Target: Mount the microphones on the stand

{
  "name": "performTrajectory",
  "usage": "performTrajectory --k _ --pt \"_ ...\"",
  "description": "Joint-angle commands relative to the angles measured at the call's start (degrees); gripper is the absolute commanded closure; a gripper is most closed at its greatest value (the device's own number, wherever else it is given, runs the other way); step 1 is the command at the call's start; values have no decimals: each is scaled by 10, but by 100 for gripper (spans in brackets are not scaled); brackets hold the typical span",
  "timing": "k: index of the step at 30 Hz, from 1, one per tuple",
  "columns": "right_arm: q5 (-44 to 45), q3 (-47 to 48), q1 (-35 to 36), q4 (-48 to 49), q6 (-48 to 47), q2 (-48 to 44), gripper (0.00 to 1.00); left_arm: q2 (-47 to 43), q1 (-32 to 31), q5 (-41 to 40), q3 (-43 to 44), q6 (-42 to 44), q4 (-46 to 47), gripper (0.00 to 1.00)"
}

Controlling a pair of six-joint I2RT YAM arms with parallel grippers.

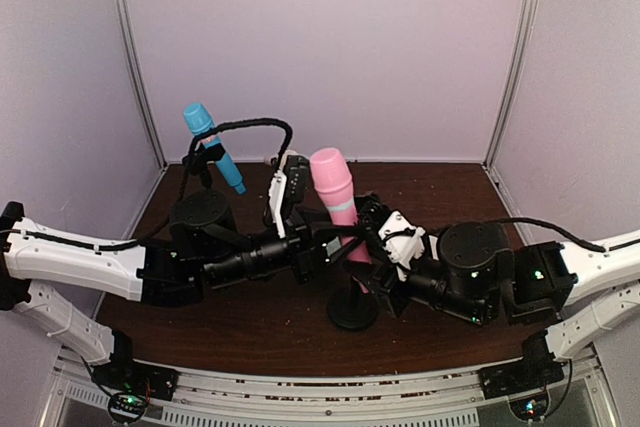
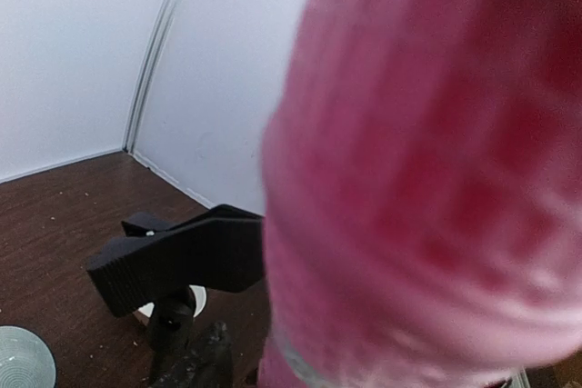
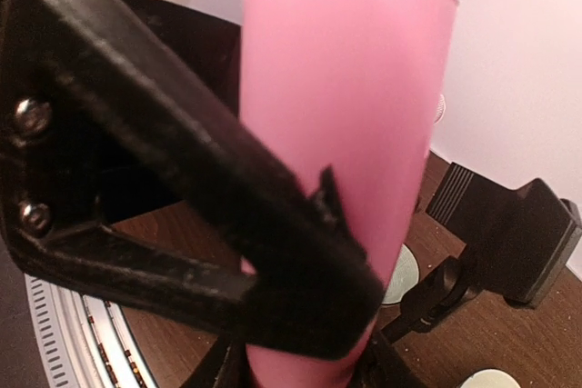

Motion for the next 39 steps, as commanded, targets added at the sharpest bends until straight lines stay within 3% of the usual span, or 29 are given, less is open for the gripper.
performTrajectory --k 1,6,10,14,22,35,37,39 --pt "0 -11 7 5 -15 -35 75 -6 -2 -10 -5 10 34 37" --pt "-112 -51 -6 7 -18 -84 75 -43 -2 9 -47 67 84 28" --pt "-202 -63 -10 -11 -24 -96 74 -60 -2 69 -47 116 85 28" --pt "-223 -62 -11 -27 -20 -96 74 -74 -2 132 -47 153 88 30" --pt "-252 -59 -22 -22 -14 -80 74 -83 -2 183 -44 172 64 48" --pt "-262 -55 -28 -19 -10 -82 72 -80 -2 159 -38 167 37 73" --pt "-259 -61 -27 -10 -8 -83 68 -80 -2 150 -36 163 36 75" --pt "-255 -74 -27 6 -9 -85 54 -82 -2 139 -37 157 41 78"
